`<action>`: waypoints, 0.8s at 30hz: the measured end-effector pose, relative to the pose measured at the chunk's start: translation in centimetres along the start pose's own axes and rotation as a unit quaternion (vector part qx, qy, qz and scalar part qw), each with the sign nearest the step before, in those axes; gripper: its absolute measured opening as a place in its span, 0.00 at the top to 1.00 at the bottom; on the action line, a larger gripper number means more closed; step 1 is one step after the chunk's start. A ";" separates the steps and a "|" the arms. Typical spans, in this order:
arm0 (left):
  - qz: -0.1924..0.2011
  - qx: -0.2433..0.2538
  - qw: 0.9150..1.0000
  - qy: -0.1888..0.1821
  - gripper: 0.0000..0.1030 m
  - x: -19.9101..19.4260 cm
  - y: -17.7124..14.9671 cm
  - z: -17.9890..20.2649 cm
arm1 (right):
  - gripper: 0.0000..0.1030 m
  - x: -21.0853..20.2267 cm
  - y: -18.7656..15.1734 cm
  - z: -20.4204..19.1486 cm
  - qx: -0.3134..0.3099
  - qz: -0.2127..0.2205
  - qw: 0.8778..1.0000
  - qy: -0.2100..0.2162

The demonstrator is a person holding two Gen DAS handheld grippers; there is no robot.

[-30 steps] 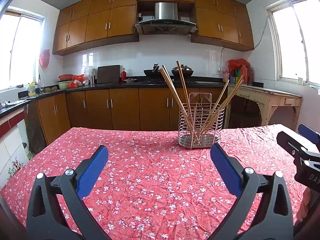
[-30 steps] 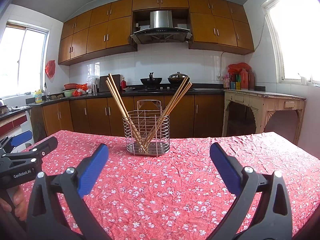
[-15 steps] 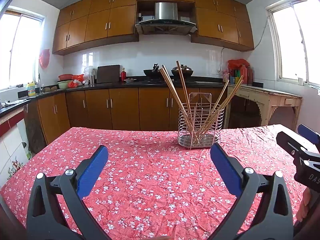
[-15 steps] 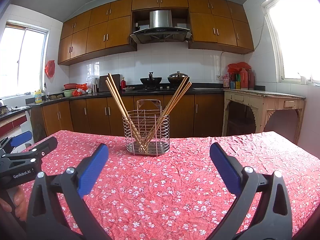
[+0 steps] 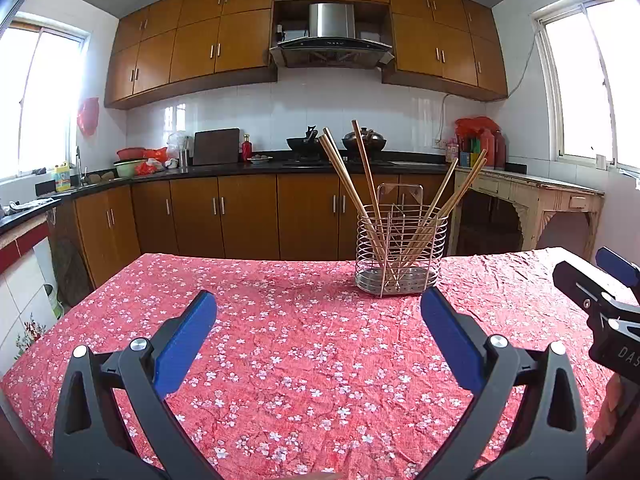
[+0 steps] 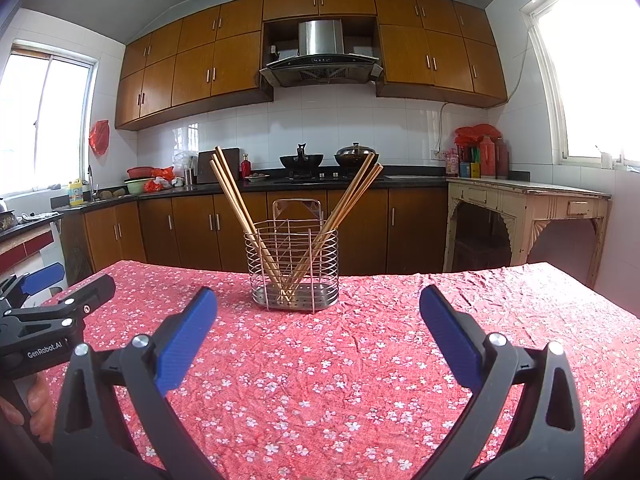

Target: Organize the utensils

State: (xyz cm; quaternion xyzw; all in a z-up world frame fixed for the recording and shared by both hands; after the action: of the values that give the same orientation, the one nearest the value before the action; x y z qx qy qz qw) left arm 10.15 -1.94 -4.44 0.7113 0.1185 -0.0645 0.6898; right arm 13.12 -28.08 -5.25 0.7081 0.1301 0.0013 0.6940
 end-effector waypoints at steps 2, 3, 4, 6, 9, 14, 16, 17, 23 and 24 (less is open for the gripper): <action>0.000 0.000 1.000 0.000 0.02 0.0 0.0 0.0 | 0.04 0.0 0.0 0.0 0.000 0.000 1.000 0.000; 0.000 -0.001 1.000 0.000 0.02 0.0 0.0 0.0 | 0.04 0.0 0.0 0.0 0.000 0.000 1.000 0.000; 0.000 -0.001 1.000 0.000 0.02 0.1 0.0 0.0 | 0.04 0.0 0.0 0.0 0.000 0.000 1.000 0.000; -0.001 -0.002 1.000 0.000 0.02 0.1 0.0 0.0 | 0.04 0.0 0.0 0.0 0.000 0.000 1.000 0.000; -0.001 -0.002 1.000 0.000 0.02 0.1 0.0 0.0 | 0.04 0.0 0.0 0.0 0.000 0.000 1.000 0.000; -0.001 -0.002 1.000 -0.001 0.02 0.1 -0.1 0.1 | 0.04 0.0 0.0 0.0 0.000 0.000 1.000 0.000; -0.001 -0.002 1.000 -0.001 0.02 0.1 -0.1 0.1 | 0.04 0.0 0.1 0.0 0.000 0.000 1.000 0.000; -0.001 -0.002 1.000 -0.001 0.02 0.1 -0.1 0.1 | 0.04 0.0 0.1 0.0 0.000 0.000 1.000 0.000; -0.001 -0.002 1.000 -0.001 0.02 0.1 0.0 0.1 | 0.04 0.1 0.0 0.0 0.001 0.000 1.000 0.000; -0.001 -0.002 1.000 -0.001 0.02 0.1 0.0 0.1 | 0.04 0.1 -0.1 0.0 0.001 0.000 1.000 0.000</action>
State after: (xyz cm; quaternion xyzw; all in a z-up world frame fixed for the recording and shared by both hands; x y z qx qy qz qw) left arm 10.25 -2.05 -4.52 0.7098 0.1186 -0.0659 0.6912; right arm 13.22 -28.11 -5.33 0.7090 0.1302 0.0006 0.6930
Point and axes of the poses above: each gripper's, at about its wrist camera, not at the fingertips, and x roughly the way its jaws point, z to its right, y to its top, the point moved 3 cm from there along x, roughly the way its jaws point, and after that the axes turned 6 degrees about y, right-handed, at the moved point
